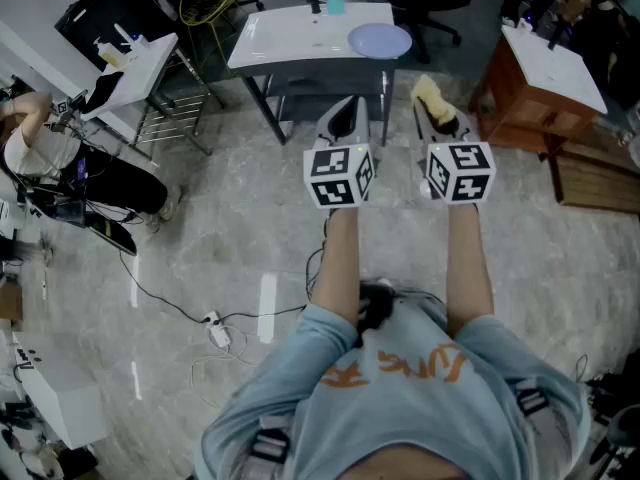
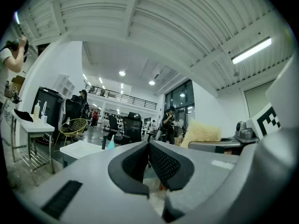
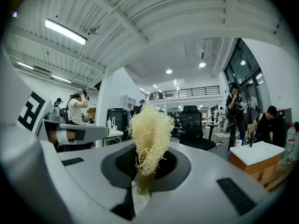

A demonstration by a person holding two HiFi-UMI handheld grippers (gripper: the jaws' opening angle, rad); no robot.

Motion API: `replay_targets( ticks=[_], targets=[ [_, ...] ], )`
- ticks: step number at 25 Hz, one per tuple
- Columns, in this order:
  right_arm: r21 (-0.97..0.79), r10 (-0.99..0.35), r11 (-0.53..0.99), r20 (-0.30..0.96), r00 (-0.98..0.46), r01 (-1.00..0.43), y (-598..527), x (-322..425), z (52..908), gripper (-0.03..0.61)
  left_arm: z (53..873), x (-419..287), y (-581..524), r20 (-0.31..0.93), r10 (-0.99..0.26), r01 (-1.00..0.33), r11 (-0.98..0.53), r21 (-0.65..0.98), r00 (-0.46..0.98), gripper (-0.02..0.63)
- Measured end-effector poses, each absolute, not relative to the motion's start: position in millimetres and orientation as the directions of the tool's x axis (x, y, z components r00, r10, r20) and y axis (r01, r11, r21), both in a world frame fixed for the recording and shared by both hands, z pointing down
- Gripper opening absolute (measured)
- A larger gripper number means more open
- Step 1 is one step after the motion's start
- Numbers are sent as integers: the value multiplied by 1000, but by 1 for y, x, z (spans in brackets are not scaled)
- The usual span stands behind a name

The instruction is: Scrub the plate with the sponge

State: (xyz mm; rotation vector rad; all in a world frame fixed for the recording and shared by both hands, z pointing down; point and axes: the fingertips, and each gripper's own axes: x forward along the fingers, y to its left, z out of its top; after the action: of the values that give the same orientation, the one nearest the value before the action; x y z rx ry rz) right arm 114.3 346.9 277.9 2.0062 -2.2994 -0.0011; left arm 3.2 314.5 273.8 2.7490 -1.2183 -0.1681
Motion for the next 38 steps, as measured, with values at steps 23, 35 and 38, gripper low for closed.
replay_targets(
  ticks=[23,35,38],
  targets=[
    [36,-985,130,119,-125,-991,302,191,301,32,311,70,259,-8,-737,-710,-654,263,676,3],
    [14,-983,112,150,-108,-994,170,253,362,32,390,107,107,103,-733,-721,-618,314,673,3],
    [11,-982,108,155,-105,-994,108,270,368,32,407,124,45,154,-726,-727,-602,330,671,4]
  ],
)
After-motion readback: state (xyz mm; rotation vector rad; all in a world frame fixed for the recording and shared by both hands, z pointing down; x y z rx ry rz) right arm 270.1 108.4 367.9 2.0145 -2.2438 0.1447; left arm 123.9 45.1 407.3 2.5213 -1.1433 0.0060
